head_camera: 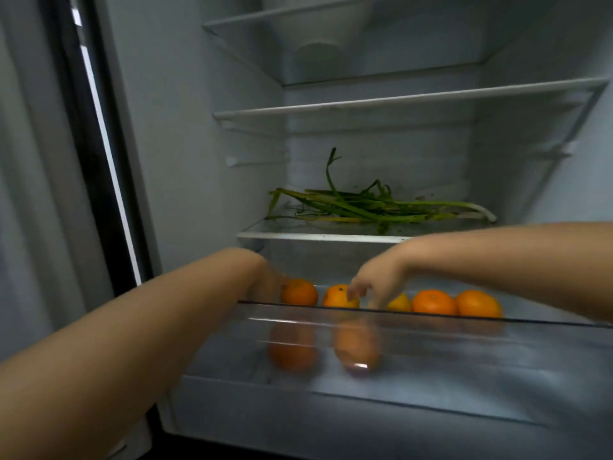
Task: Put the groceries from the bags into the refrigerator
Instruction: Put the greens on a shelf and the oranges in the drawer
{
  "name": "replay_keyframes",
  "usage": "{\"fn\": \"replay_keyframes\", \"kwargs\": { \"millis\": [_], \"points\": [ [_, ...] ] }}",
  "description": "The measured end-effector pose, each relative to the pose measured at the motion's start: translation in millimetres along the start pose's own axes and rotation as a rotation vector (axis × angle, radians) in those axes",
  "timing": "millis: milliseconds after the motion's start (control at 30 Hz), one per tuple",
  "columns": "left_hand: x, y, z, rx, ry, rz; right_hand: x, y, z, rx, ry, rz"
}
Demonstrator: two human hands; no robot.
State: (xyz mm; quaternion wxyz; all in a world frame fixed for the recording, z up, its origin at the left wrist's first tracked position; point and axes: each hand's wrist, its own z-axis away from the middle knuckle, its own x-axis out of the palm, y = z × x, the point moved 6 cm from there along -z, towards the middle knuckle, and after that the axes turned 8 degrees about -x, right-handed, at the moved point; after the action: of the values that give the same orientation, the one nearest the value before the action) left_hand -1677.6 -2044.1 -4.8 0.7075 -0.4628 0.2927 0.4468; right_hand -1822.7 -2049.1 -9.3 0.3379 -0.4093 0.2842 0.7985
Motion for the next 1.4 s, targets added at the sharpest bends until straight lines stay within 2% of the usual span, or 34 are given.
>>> {"fn": "replay_keyframes", "kwargs": {
  "millis": [67,133,200,300,333,400,433,467,533,633,767,1000,1133,1267,1367,1400],
  "points": [
    [-10,-8,18,-0.019,0.090,0.067,-16,-4,32,0.020,0.128,-0.075],
    [-18,-9,47,0.021,0.180,0.140,-30,-15,70,0.044,0.365,-0.148],
    [-25,-8,78,0.077,0.321,0.258,-34,-28,105,0.050,0.647,-0.245],
    [-20,-7,125,0.174,0.646,0.471,-17,-54,156,0.044,1.103,-0.421],
    [-9,-4,138,0.217,0.720,0.524,-5,-63,173,0.067,1.282,-0.379],
    [19,5,154,0.269,0.868,0.485,28,-79,195,0.232,1.546,-0.020],
    [34,11,156,0.265,0.910,0.423,48,-83,194,0.360,1.571,0.168],
    [48,16,154,0.228,0.907,0.348,68,-82,187,0.476,1.516,0.272],
    [67,19,143,0.099,0.818,0.211,99,-74,170,0.596,1.375,0.316],
    [69,23,139,0.017,0.818,0.199,119,-60,157,0.604,1.374,0.324],
    [65,18,123,-0.092,0.877,0.246,110,-40,141,0.572,1.397,0.311],
    [54,3,66,-0.162,0.710,0.447,83,6,104,0.682,1.238,0.232],
    [39,-10,55,-0.209,0.789,0.526,67,8,86,0.607,1.224,0.159],
    [32,-29,80,-0.275,0.979,0.462,45,-14,67,0.401,1.283,0.099],
    [37,-39,115,-0.219,1.167,0.354,30,-49,61,0.289,1.336,0.131],
    [44,-46,127,-0.232,1.175,0.306,27,-65,62,0.251,1.356,0.112]
  ]
}}
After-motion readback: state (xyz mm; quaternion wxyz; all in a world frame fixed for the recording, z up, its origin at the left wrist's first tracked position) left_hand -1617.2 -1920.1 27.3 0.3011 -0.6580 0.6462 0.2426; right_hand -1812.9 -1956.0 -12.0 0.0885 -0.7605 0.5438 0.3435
